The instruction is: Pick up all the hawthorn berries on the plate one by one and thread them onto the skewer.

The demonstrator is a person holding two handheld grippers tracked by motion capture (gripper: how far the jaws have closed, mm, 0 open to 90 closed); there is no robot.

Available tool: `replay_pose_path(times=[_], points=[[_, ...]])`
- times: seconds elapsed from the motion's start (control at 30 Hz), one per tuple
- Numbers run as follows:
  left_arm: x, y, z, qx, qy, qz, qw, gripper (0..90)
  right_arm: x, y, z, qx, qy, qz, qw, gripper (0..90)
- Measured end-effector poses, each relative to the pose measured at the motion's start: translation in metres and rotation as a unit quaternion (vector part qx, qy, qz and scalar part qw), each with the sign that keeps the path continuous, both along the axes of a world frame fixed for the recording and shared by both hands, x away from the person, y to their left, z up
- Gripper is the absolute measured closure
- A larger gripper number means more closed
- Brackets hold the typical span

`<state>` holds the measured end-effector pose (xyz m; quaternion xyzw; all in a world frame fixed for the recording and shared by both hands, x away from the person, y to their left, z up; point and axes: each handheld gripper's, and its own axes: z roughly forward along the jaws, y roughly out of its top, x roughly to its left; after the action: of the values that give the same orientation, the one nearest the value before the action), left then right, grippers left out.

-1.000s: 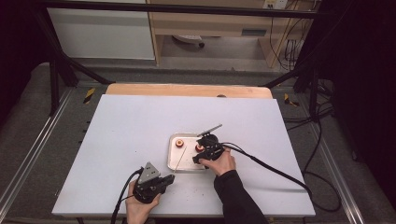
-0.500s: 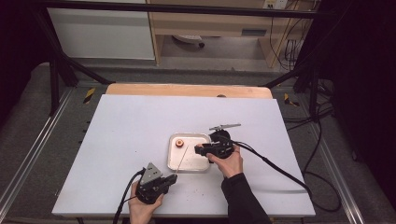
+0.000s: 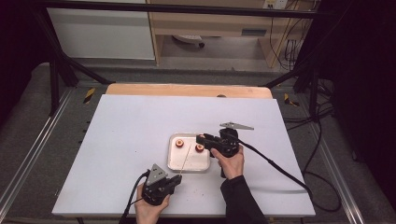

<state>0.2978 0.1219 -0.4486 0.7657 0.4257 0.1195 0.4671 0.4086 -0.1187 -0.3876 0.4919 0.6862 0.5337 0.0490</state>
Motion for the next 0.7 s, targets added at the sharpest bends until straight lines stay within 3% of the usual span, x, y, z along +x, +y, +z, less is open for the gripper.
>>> replay_pose_path(times=[0.27, 0.7], points=[[0.001, -0.011, 0.001, -0.008, 0.004, 0.006, 0.9999, 88.4, -0.002, 0.001, 0.005, 0.044, -0.029, -0.012, 0.9985, 59.6], [0.006, -0.022, 0.005, -0.032, 0.021, 0.015, 0.9992, 88.3, -0.008, 0.002, 0.008, 0.072, -0.063, -0.015, 0.9953, 59.7]])
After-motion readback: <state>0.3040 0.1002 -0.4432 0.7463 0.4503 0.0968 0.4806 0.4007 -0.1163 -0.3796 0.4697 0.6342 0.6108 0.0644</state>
